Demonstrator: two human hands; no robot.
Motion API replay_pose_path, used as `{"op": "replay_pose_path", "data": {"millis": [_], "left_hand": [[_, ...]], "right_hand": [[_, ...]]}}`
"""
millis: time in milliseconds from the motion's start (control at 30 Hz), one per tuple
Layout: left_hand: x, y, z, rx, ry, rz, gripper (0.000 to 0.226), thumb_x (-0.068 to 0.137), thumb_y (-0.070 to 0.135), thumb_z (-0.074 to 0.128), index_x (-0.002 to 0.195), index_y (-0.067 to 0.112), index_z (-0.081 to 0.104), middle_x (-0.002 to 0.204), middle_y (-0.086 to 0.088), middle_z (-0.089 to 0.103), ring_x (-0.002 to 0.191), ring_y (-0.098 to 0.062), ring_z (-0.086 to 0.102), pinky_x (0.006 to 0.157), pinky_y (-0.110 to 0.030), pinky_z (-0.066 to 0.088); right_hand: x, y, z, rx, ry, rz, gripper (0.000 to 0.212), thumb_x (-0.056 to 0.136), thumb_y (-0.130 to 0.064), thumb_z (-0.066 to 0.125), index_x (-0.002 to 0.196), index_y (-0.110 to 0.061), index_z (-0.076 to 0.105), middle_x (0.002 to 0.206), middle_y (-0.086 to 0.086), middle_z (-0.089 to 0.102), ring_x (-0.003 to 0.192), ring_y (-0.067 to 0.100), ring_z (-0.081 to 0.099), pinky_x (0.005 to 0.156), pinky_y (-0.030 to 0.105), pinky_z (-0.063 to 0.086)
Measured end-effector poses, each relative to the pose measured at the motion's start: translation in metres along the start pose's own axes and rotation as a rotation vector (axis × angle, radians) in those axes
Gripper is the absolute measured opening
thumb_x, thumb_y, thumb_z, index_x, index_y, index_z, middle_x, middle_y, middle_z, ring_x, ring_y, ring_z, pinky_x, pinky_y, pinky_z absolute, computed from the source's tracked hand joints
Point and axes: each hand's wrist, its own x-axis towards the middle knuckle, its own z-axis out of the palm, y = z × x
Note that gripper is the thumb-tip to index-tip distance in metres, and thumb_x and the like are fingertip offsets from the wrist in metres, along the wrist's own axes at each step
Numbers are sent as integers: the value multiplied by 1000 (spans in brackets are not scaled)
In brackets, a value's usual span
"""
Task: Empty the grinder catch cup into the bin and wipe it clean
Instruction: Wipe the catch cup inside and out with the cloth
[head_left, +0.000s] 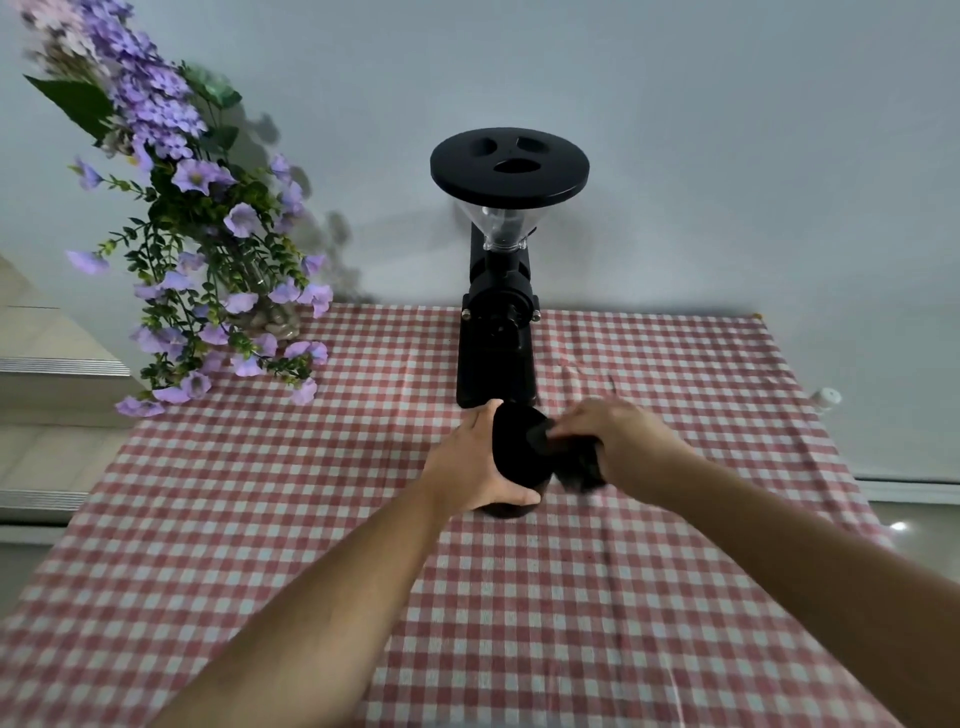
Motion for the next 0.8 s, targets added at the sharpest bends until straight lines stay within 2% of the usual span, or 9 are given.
{"op": "replay_pose_path", "data": {"millis": [67, 167, 367, 500, 567, 633, 700, 767, 800], "left_hand": [[0, 2, -2, 10, -15, -52, 123, 57, 58, 85, 151, 22, 13, 152, 3, 26, 134, -20, 39, 101, -44, 46], [0, 4, -3, 40, -17, -55, 124, 56, 58, 85, 150, 23, 12, 153, 2, 27, 132, -19, 42, 100, -44, 48], [-3, 6, -4, 95, -19, -75, 127, 58, 63, 82, 152, 28, 5, 160, 4, 18, 134, -20, 42, 94, -42, 51], [-3, 7, -9, 64, -56, -95, 129, 59, 58, 84, 154, 26, 3, 161, 5, 15, 140, -21, 33, 102, -45, 45], [-3, 8, -11, 29, -64, -85, 126, 59, 54, 87, 153, 26, 7, 159, 4, 20, 139, -21, 35, 103, -45, 44], [-3, 9, -11, 6, -67, -66, 122, 58, 51, 88, 150, 26, 11, 155, 3, 25, 134, -21, 40, 100, -43, 47], [-3, 8, -10, -1, -63, -66, 122, 57, 51, 88, 150, 29, 11, 155, 3, 25, 132, -21, 42, 98, -44, 48], [-3, 8, -9, -9, -52, -70, 122, 57, 51, 88, 149, 33, 10, 156, 5, 24, 131, -23, 42, 97, -44, 48], [-3, 9, -8, -14, -45, -66, 120, 57, 51, 89, 147, 35, 11, 155, 6, 25, 130, -22, 43, 97, -44, 48]], "right_hand": [[13, -12, 3, -129, 58, -73, 51, 87, 2, 51, 126, -31, 55, 136, -10, 49, 124, 16, 43, 102, 36, 44], [12, -23, 35, -299, -58, -140, 48, 89, 0, 48, 130, -25, 53, 138, -7, 48, 121, 20, 38, 98, 35, 45], [-8, -1, 37, -285, -90, -206, 54, 91, 2, 45, 135, -29, 47, 140, -15, 44, 121, 14, 37, 97, 29, 44], [9, 14, 10, -295, -130, -214, 48, 91, -1, 47, 126, -35, 54, 136, -20, 48, 100, 6, 39, 77, 17, 39], [22, 20, 6, -137, -127, -133, 47, 90, 2, 47, 117, -34, 60, 124, -13, 57, 91, 7, 48, 72, 17, 43], [28, 22, 16, 137, -70, -37, 50, 88, 8, 43, 111, -32, 64, 109, -5, 62, 82, 13, 61, 70, 27, 55], [24, 22, 40, 319, 95, -16, 50, 87, 12, 43, 112, -25, 65, 117, -2, 61, 94, 15, 64, 81, 30, 57], [8, 18, 68, 467, 286, 2, 50, 87, 14, 44, 120, -18, 62, 128, -3, 56, 116, 12, 53, 98, 22, 47], [-1, 15, 80, 554, 341, 30, 50, 89, 14, 44, 124, -17, 60, 131, -6, 52, 122, 8, 47, 101, 15, 41]]}}
